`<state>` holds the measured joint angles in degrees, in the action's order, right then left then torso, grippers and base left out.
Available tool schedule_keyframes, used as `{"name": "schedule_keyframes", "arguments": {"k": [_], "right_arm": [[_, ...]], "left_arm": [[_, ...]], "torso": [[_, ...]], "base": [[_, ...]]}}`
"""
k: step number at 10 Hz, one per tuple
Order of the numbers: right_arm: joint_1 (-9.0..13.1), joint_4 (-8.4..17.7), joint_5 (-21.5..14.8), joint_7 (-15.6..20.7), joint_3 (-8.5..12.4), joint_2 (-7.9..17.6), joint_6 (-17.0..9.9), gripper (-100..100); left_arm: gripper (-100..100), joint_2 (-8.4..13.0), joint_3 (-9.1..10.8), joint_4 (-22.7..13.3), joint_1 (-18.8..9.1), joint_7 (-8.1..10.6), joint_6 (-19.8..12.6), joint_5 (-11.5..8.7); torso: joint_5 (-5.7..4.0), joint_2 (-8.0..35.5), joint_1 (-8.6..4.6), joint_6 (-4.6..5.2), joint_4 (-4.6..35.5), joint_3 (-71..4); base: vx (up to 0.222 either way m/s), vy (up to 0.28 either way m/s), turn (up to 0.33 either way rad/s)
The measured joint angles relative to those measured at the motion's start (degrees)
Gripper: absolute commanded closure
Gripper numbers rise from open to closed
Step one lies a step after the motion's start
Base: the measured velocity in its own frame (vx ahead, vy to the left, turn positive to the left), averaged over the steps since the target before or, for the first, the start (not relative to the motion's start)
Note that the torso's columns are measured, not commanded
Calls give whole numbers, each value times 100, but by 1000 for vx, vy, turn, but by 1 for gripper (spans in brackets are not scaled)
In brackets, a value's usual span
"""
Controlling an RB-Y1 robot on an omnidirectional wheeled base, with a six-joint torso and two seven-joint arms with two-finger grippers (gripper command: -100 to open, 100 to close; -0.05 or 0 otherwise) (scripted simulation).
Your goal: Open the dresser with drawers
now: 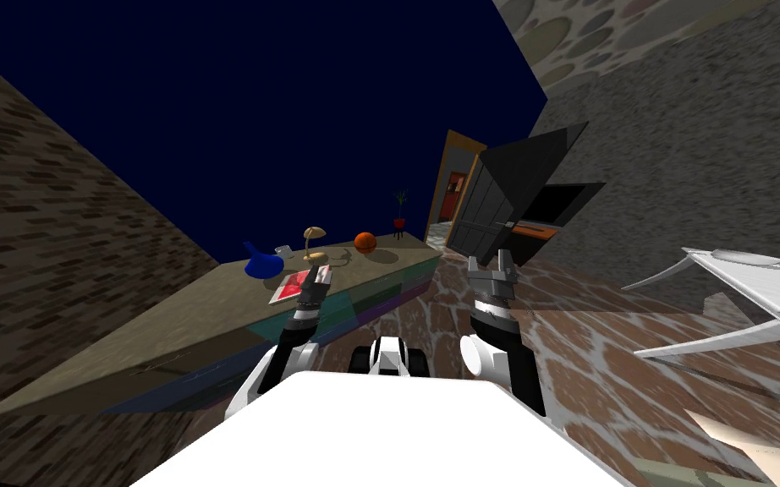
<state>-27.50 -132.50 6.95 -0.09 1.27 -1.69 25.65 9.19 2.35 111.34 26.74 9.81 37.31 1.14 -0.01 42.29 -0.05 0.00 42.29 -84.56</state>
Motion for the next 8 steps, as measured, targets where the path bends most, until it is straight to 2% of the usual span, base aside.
{"name": "schedule_keyframes", "arguments": {"k": [8], "right_arm": [[0, 0, 0, 0, 0, 0, 0, 0]], "left_arm": [[-100, 172, 169, -1381, -215, 47, 467, -179]], "torso": [[0, 8, 3, 0, 2, 4]], "base": [[91, -63, 22]]}}
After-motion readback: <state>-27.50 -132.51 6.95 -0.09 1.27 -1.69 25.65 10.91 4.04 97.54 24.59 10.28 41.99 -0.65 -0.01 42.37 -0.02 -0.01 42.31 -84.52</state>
